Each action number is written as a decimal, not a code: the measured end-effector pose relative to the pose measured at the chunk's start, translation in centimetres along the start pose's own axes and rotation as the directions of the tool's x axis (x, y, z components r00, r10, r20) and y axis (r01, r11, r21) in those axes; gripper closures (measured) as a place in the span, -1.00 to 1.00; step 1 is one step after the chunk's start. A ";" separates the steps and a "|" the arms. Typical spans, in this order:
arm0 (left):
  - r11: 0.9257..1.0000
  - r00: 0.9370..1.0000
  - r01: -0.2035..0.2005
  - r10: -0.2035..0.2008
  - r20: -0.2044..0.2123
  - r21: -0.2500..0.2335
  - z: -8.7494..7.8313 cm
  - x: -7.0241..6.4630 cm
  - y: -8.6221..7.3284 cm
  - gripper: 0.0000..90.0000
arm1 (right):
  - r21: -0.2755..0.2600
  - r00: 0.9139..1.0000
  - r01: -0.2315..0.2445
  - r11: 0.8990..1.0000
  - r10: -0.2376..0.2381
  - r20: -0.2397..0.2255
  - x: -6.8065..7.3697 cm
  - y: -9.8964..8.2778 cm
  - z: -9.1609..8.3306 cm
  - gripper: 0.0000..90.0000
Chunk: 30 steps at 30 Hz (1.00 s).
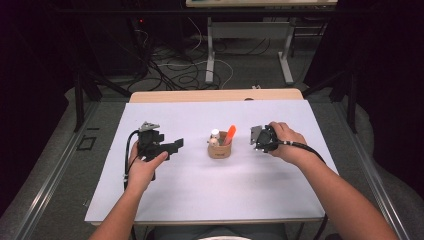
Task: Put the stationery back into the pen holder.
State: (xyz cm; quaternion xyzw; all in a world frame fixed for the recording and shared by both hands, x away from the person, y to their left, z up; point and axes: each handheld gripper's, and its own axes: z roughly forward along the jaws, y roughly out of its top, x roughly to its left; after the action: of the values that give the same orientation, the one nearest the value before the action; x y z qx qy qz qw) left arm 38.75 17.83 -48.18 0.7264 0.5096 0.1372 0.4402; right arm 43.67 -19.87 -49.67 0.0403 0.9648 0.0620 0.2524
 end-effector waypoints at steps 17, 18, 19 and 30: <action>1.000 1.000 0.006 -0.006 0.002 0.007 0.2 0.0 -0.1 -0.63 | 0.051 0.998 0.054 0.997 -0.053 -0.023 -0.2 -2.7 1.7 0.47; 1.000 1.000 0.004 -0.004 0.000 0.008 0.2 0.0 -0.1 -0.63 | 0.058 0.998 0.059 0.997 -0.057 -0.030 -0.2 -2.8 1.9 0.47; 1.000 1.000 0.004 -0.004 0.000 0.009 0.2 0.0 -0.1 -0.63 | 0.067 0.999 0.041 0.997 -0.038 -0.033 -0.1 -3.0 2.0 0.47; 1.000 1.000 0.014 -0.014 -0.001 0.009 0.3 0.1 -0.1 -0.63 | 0.028 0.998 0.026 0.999 -0.025 -0.050 0.2 -3.6 3.3 0.54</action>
State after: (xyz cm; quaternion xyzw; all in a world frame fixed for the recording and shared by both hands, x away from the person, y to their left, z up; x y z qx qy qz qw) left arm 38.88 17.82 -48.46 0.7246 0.5157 0.1322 0.4377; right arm 44.95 -23.06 -53.16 0.0301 0.9719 0.0458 0.2288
